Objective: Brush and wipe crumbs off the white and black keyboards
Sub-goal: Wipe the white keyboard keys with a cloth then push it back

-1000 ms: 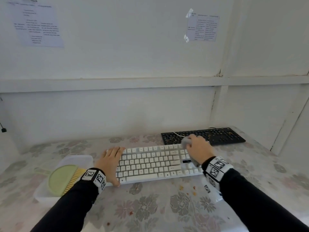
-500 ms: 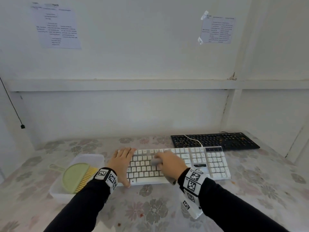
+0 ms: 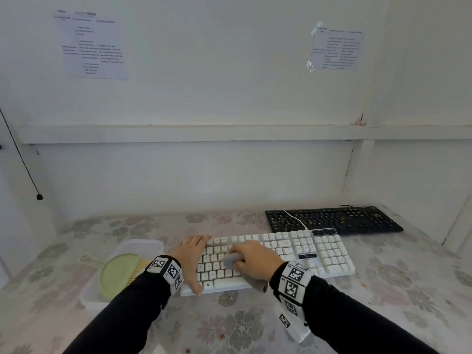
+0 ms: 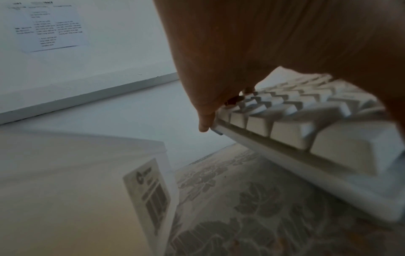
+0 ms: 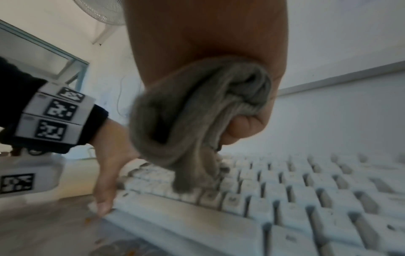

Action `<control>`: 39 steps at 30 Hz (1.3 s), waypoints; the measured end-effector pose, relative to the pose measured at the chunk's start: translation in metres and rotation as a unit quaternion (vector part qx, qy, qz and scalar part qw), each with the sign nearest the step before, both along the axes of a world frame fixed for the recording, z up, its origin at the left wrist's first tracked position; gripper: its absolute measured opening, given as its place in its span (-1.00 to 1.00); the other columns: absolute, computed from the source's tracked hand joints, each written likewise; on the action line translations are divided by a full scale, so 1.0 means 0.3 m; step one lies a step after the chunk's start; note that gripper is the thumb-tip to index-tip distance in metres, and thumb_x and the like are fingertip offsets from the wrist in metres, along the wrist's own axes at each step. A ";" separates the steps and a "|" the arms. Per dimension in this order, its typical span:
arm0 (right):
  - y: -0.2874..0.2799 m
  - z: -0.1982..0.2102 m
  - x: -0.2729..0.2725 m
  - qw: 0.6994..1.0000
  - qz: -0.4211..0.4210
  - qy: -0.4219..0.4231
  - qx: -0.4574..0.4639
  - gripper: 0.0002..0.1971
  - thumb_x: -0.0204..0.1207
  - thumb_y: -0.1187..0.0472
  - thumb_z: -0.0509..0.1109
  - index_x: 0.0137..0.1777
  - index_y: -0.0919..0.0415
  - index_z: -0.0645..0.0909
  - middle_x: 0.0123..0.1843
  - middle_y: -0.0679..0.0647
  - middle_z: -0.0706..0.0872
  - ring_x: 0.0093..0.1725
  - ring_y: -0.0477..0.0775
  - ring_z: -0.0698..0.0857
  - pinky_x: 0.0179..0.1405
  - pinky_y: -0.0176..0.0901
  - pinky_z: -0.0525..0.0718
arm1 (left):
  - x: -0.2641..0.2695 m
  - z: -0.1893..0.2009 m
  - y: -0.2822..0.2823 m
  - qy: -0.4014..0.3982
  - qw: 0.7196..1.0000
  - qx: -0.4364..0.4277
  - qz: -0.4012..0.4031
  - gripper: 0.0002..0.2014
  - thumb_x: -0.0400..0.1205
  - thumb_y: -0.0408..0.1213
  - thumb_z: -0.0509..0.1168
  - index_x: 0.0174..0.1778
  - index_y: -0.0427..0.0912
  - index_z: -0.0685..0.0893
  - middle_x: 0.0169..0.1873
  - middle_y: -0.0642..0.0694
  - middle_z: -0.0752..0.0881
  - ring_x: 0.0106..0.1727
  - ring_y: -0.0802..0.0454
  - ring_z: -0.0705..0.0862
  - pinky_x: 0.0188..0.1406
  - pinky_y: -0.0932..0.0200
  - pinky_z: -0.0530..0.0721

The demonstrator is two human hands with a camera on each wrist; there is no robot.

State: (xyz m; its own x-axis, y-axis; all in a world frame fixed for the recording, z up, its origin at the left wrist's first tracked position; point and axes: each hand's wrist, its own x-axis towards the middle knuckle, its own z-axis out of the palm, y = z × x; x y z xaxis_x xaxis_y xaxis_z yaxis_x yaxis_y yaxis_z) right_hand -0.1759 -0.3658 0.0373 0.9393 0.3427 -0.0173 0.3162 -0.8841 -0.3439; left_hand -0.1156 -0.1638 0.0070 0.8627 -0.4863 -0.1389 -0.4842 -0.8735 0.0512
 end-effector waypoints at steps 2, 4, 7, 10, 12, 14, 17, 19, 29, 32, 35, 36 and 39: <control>-0.009 -0.002 0.021 0.999 -0.035 -0.023 -0.004 -0.73 0.62 0.10 0.19 0.29 0.04 0.49 0.23 0.06 0.59 0.14 0.09 0.62 0.16 -0.02 0.64 | 0.004 -0.001 0.004 0.020 1.000 -0.009 0.000 0.30 0.13 0.13 0.61 0.64 -0.14 -0.06 0.54 -0.05 0.19 0.54 -0.04 0.20 0.60 -0.04 0.18; -0.009 -0.019 0.030 0.998 -0.049 -0.021 -0.017 -0.72 0.62 0.11 0.19 0.30 0.04 0.47 0.24 0.08 0.56 0.16 0.10 0.61 0.18 0.02 0.63 | 0.009 0.004 0.007 0.049 0.999 -0.019 0.000 0.29 0.14 0.09 0.64 0.63 -0.13 -0.06 0.55 -0.05 0.18 0.55 -0.04 0.20 0.59 -0.03 0.20; 0.004 -0.038 0.036 0.999 -0.047 -0.006 -0.015 -0.72 0.62 0.12 0.18 0.31 0.07 0.46 0.25 0.09 0.55 0.16 0.12 0.61 0.17 0.00 0.63 | 0.017 0.014 0.004 0.080 0.996 -0.025 -0.001 0.28 0.15 0.04 0.66 0.63 -0.12 -0.04 0.55 -0.04 0.20 0.54 -0.03 0.23 0.56 -0.03 0.25; 0.021 -0.047 0.044 0.999 -0.040 0.010 -0.029 -0.73 0.62 0.12 0.17 0.29 0.10 0.47 0.25 0.12 0.55 0.17 0.15 0.61 0.16 0.01 0.62 | 0.024 0.018 0.005 0.106 0.994 -0.026 0.004 0.29 0.17 0.00 0.67 0.65 -0.13 -0.08 0.58 -0.06 0.17 0.57 -0.05 0.22 0.56 -0.04 0.25; 0.036 -0.049 0.051 0.998 -0.032 0.028 -0.047 -0.72 0.62 0.12 0.20 0.28 0.13 0.49 0.25 0.12 0.57 0.17 0.16 0.62 0.15 -0.02 0.61 | 0.027 0.013 0.005 0.118 0.993 -0.022 0.012 0.30 0.18 -0.01 0.66 0.66 -0.11 -0.11 0.60 -0.05 0.15 0.58 -0.04 0.21 0.57 -0.04 0.25; 0.053 -0.043 0.065 0.997 -0.018 0.044 -0.054 -0.73 0.60 0.13 0.22 0.26 0.15 0.52 0.23 0.13 0.62 0.15 0.14 0.64 0.14 -0.04 0.63 | 0.034 0.008 0.003 0.132 0.991 -0.018 0.020 0.28 0.21 -0.04 0.65 0.67 -0.10 -0.12 0.63 -0.05 0.12 0.60 -0.05 0.21 0.58 -0.04 0.25; 0.088 -0.026 0.102 0.999 -0.017 0.036 -0.025 -0.76 0.59 0.17 0.22 0.20 0.17 0.55 0.15 0.13 0.68 -0.01 0.06 0.61 -0.02 -0.15 0.59 | 0.047 0.007 0.003 0.168 0.985 -0.007 0.024 0.25 0.29 -0.09 0.63 0.67 -0.11 -0.17 0.67 -0.05 -0.03 0.65 -0.06 0.09 0.61 -0.03 0.18; 0.113 -0.021 0.128 0.999 -0.042 0.019 -0.002 -0.77 0.59 0.21 0.20 0.20 0.18 0.55 0.08 0.10 0.67 -0.09 0.03 0.57 -0.16 -0.25 0.53 | 0.045 0.005 0.005 0.169 0.985 -0.012 0.030 0.24 0.31 -0.10 0.61 0.68 -0.12 -0.19 0.68 -0.04 -0.08 0.67 -0.06 0.04 0.62 -0.01 0.13; 0.219 -0.050 0.124 0.992 0.029 0.059 -0.110 -0.71 0.60 0.28 0.20 0.30 0.15 0.52 0.27 0.13 0.61 0.19 0.17 0.65 0.07 -0.07 0.60 | -0.011 -0.071 0.049 0.178 0.962 -0.085 0.188 0.22 0.36 0.05 0.54 0.66 -0.27 -0.21 0.63 -0.28 0.14 0.59 -0.23 0.27 0.51 -0.05 0.36; 0.228 -0.006 0.163 0.995 0.026 0.057 -0.082 -0.72 0.60 0.21 0.18 0.27 0.18 0.56 0.24 0.14 0.65 0.18 0.14 0.63 0.08 -0.12 0.56 | -0.029 -0.084 0.073 0.160 0.960 -0.128 0.189 0.26 0.13 0.18 0.59 0.63 0.02 -0.05 0.56 -0.16 0.35 0.50 -0.17 0.40 0.45 -0.10 0.44; 0.264 0.001 0.199 0.999 -0.015 0.010 -0.034 -0.71 0.66 0.22 0.12 0.33 0.17 0.47 0.26 0.16 0.56 0.06 0.14 0.62 -0.04 -0.15 0.54 | -0.041 -0.116 0.092 0.156 0.958 -0.158 0.183 0.31 0.08 0.13 0.64 0.64 0.01 -0.05 0.57 -0.11 0.33 0.55 -0.12 0.34 0.52 -0.12 0.36; 0.281 -0.002 0.201 0.999 -0.011 0.007 -0.040 -0.69 0.66 0.25 0.12 0.37 0.16 0.43 0.28 0.17 0.52 0.08 0.16 0.63 -0.02 -0.13 0.55 | -0.052 -0.111 0.093 0.160 0.956 -0.166 0.180 0.33 0.12 0.07 0.66 0.66 -0.05 -0.09 0.59 -0.10 0.29 0.59 -0.11 0.29 0.55 -0.10 0.31; 0.316 -0.026 0.187 0.994 0.029 0.052 -0.087 -0.61 0.64 0.29 0.15 0.46 0.13 0.38 0.36 0.18 0.44 0.24 0.24 0.59 0.18 -0.02 0.54 | -0.069 -0.111 0.098 0.160 0.948 -0.197 0.193 0.16 0.20 -0.16 0.67 0.62 -0.17 0.08 0.48 -0.09 0.44 0.52 -0.12 0.40 0.51 0.00 0.37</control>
